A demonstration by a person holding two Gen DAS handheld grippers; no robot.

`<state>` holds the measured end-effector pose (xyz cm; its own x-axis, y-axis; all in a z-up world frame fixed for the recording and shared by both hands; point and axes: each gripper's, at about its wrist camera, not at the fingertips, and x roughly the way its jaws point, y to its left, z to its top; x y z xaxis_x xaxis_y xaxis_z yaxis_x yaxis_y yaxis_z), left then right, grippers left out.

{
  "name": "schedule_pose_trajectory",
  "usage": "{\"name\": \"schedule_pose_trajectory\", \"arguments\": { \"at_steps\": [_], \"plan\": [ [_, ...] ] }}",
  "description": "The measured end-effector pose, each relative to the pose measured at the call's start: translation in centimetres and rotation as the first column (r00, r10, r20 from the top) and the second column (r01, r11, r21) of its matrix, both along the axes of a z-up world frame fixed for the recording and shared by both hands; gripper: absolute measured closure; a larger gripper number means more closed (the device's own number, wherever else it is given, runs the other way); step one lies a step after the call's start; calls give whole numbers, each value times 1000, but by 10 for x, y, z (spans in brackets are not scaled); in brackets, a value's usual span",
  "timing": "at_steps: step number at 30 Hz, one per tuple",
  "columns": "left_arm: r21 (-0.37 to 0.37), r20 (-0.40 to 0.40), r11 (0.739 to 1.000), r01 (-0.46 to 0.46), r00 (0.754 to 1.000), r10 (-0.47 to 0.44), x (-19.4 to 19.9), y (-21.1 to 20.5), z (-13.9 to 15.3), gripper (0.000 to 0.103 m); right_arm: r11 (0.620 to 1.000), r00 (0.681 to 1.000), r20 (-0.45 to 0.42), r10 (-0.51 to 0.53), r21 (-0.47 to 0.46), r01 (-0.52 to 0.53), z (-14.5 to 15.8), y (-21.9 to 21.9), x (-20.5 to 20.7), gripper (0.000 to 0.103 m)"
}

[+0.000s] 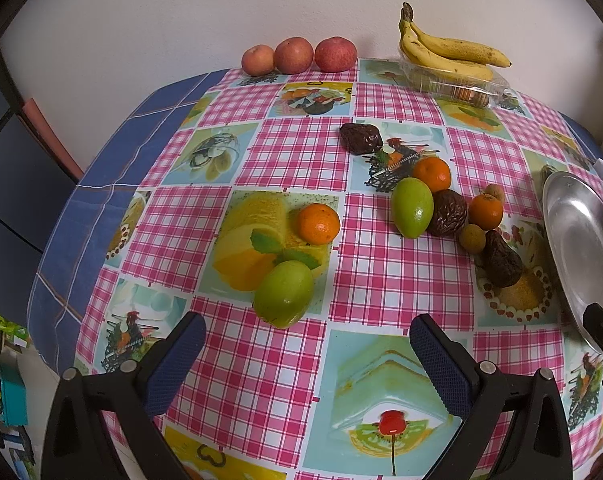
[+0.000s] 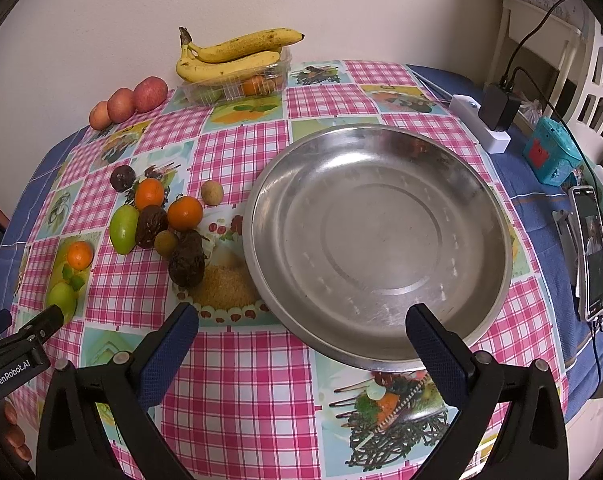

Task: Organize fruits

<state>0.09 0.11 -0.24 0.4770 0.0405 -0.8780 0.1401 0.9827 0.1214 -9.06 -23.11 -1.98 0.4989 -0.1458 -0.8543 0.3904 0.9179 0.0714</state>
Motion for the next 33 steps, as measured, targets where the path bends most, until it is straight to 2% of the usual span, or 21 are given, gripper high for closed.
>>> {"name": "schedule_pose_trajectory", "arguments": {
  "at_steps": [22, 29, 33],
  "plan": [
    [-17, -6, 1000, 2, 1000, -3, 1, 0, 1, 0, 1000, 1000, -1, 2, 2, -2, 0, 0, 0, 0],
    [-68, 26, 998, -4, 1000, 6, 3, 5, 2, 0, 1000, 1000, 0, 3, 5, -3, -1, 0, 1, 0],
    [-154, 68, 987, -37, 997, 48, 6, 16, 8, 0, 999, 999, 36, 26, 25, -27, 2, 4, 2, 0]
  ]
}}
